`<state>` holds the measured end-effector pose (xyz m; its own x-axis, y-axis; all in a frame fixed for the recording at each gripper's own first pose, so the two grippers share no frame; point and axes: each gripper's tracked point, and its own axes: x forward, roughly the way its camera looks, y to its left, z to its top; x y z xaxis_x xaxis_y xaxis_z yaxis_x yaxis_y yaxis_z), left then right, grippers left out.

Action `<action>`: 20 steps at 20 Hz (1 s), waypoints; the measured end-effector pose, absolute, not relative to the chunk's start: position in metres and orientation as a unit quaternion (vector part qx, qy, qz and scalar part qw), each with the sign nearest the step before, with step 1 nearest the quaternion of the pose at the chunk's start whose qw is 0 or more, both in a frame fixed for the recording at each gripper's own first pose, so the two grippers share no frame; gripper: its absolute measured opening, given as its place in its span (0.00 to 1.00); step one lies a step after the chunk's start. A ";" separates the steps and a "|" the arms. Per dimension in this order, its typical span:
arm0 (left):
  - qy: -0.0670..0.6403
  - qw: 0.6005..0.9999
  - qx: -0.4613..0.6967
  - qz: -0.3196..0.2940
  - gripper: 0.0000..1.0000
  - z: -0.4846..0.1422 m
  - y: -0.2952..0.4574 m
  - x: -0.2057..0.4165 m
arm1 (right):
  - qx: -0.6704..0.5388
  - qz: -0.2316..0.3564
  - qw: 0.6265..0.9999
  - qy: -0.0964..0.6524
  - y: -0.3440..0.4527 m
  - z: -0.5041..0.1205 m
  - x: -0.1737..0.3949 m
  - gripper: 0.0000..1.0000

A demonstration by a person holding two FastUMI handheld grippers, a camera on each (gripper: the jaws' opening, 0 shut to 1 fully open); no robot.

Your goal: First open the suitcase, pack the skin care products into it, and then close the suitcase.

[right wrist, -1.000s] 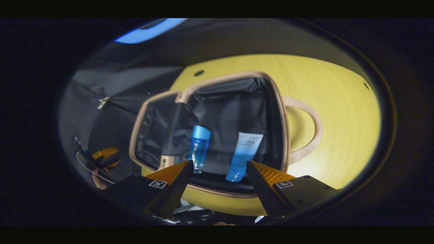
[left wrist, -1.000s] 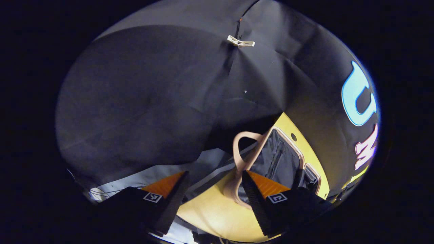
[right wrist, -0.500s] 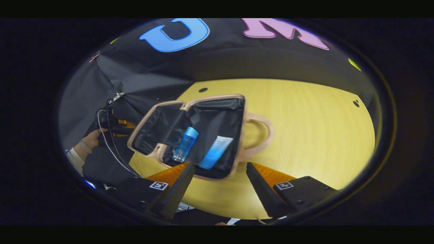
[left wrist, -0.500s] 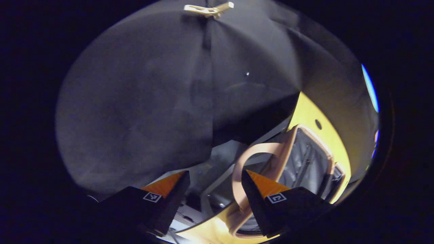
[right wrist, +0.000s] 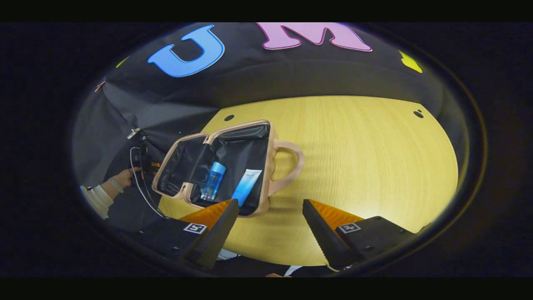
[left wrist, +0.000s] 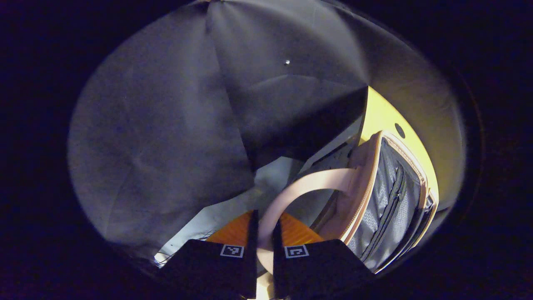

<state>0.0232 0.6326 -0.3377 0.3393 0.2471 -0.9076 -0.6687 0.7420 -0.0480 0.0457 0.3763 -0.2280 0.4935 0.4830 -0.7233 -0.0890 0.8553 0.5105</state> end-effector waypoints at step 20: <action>0.331 0.933 -0.140 0.024 0.06 -0.007 0.337 0.099 | 0.221 0.212 0.865 0.398 0.274 -0.215 0.030 0.97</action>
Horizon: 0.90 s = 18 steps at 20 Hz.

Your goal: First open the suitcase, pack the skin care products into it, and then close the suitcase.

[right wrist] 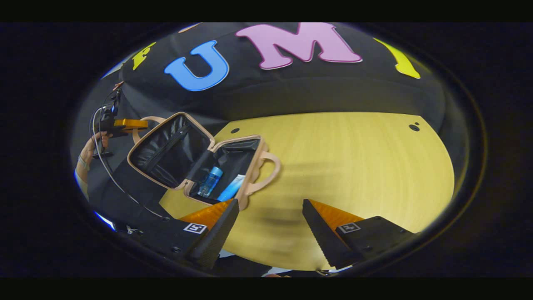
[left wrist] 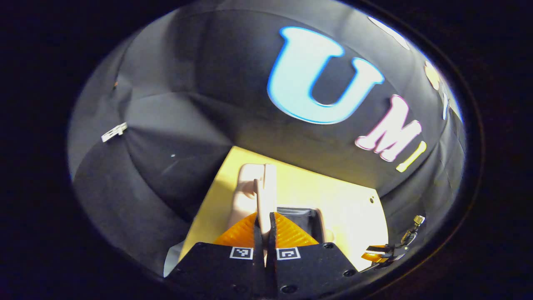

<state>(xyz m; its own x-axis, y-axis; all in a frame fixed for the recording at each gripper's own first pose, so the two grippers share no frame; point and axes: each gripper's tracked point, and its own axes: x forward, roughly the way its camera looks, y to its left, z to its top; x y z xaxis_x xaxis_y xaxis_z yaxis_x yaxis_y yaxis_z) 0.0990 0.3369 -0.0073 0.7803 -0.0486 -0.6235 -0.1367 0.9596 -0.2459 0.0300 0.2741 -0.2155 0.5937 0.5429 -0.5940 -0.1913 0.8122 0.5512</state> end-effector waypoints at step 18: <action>0.486 0.867 -0.074 -0.077 0.14 -0.275 0.036 0.161 | 0.222 0.021 0.897 0.383 0.049 -0.244 -0.075 0.97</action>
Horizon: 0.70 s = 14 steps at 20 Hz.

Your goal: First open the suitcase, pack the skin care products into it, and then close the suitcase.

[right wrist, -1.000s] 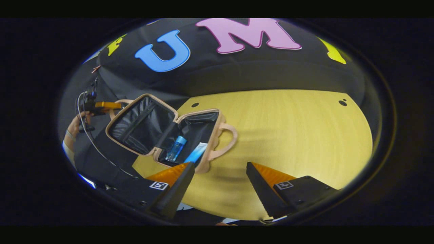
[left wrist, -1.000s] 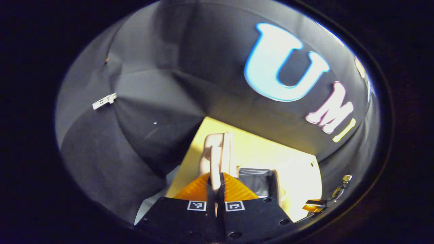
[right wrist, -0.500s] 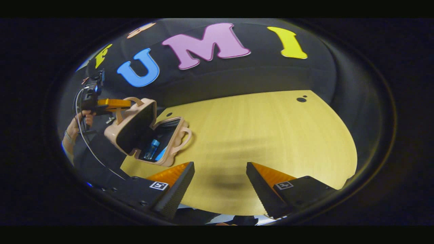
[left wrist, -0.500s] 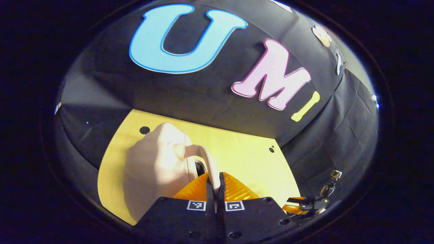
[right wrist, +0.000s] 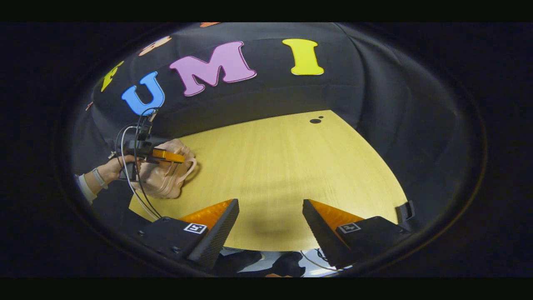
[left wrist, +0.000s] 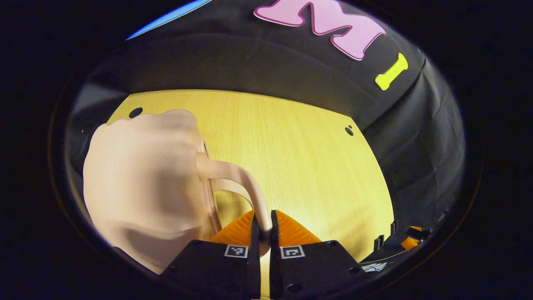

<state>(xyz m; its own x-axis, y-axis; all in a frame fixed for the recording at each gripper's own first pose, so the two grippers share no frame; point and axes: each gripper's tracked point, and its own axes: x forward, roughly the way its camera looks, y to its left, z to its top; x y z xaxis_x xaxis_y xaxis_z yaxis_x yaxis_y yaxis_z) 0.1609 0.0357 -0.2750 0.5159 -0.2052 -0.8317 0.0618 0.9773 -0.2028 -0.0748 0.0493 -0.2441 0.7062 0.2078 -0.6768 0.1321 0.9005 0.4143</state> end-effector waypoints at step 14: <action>0.224 0.970 0.046 -0.087 0.97 -0.085 -0.006 0.132 | 0.142 0.069 0.957 0.243 0.064 -0.130 0.004 0.97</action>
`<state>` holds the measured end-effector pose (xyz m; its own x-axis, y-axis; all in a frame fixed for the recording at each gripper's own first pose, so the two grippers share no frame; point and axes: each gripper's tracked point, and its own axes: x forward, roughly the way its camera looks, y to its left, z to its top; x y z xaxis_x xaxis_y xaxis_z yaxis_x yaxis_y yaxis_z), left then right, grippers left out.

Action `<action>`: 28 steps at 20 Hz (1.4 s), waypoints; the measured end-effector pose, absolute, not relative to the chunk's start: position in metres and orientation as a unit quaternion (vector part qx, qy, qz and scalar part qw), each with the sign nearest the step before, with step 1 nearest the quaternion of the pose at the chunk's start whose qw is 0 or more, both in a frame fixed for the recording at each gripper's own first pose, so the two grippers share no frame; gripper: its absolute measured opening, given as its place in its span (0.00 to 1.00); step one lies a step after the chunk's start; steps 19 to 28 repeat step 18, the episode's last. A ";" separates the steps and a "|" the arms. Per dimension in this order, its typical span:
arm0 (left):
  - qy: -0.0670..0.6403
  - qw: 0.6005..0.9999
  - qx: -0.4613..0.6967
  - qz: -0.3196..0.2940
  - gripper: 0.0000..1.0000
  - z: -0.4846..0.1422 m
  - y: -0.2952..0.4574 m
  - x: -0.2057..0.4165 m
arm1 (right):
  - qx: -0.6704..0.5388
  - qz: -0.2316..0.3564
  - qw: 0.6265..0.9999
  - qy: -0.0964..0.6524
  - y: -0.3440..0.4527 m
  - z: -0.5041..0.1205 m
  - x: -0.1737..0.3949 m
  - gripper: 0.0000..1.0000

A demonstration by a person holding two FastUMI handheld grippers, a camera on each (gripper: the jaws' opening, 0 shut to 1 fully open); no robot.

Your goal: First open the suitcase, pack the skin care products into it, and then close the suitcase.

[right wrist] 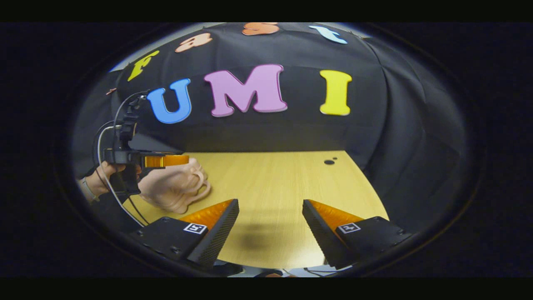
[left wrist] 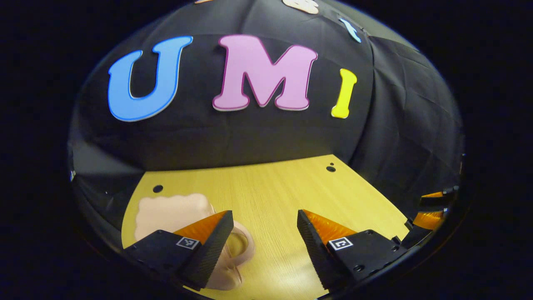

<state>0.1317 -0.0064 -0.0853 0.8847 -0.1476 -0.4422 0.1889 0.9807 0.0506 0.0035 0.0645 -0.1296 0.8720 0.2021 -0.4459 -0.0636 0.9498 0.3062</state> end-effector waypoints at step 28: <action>-0.004 0.998 0.047 0.043 0.96 0.085 0.019 0.017 | 0.088 0.038 0.995 -0.014 0.064 0.063 0.044 0.96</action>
